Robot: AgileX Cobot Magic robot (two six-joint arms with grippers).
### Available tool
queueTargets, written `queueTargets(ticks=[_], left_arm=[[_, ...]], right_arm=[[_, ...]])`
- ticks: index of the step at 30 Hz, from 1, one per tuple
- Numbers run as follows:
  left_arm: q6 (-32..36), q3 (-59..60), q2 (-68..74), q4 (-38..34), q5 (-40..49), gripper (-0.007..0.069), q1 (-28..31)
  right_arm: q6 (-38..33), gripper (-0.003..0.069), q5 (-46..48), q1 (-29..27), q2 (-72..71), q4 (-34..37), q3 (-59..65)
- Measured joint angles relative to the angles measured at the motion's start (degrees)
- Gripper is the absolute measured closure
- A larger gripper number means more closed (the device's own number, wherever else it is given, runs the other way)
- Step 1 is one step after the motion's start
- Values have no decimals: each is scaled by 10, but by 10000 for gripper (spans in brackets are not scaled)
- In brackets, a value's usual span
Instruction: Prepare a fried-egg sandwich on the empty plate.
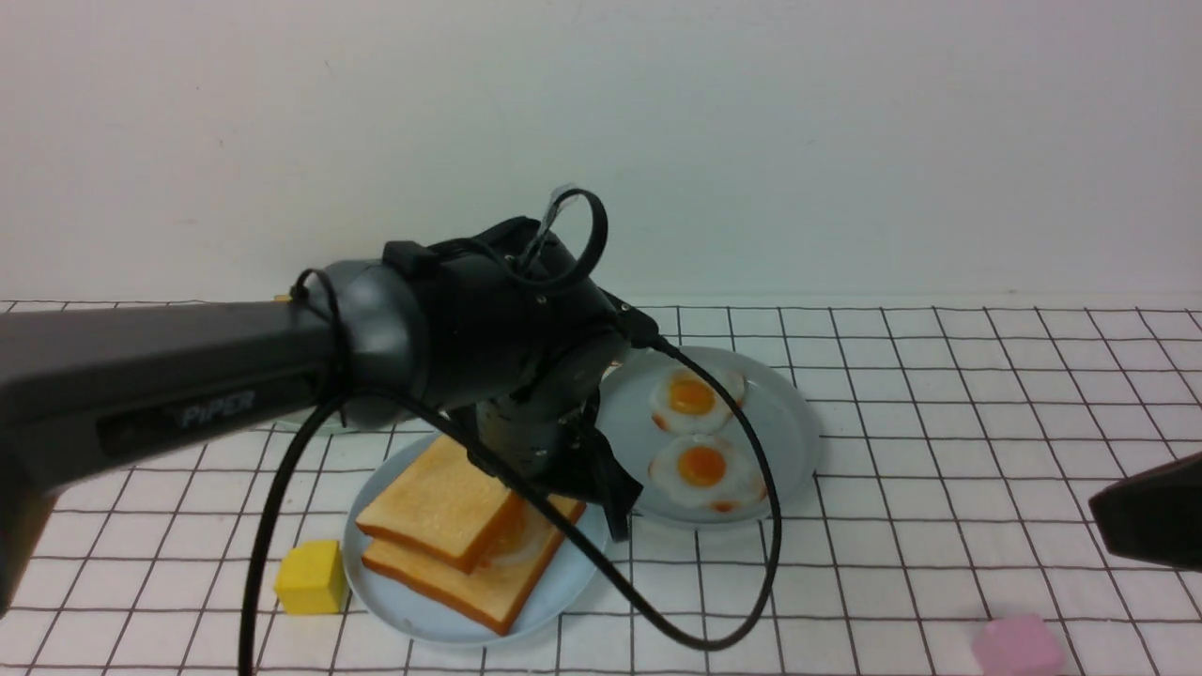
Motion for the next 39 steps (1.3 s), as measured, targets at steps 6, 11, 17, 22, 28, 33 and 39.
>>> queueTargets(ticks=[6, 11, 17, 22, 28, 33, 39], left_arm=[[-1, 0, 18, -23, -8, 585, 0], [-1, 0, 19, -27, -18, 516, 0], [-2, 0, 19, -33, -19, 372, 0], [-2, 0, 18, -42, -8, 314, 0], [26, -13, -34, -95, 26, 352, 0], [57, 10, -218, -149, 5, 523, 0], [76, 162, -470, -176, -104, 638, 0]], right_arm=[[-2, 591, -3, 0, 0, 1, 0], [-9, 587, -5, 0, 0, 1, 0], [-9, 580, -5, 0, 0, 1, 0], [-9, 577, -3, 0, 0, 1, 0], [-9, 575, 0, 0, -2, 0, 0], [-1, 575, 27, 0, -31, -17, 0], [48, 575, 61, 0, -96, -59, 0]])
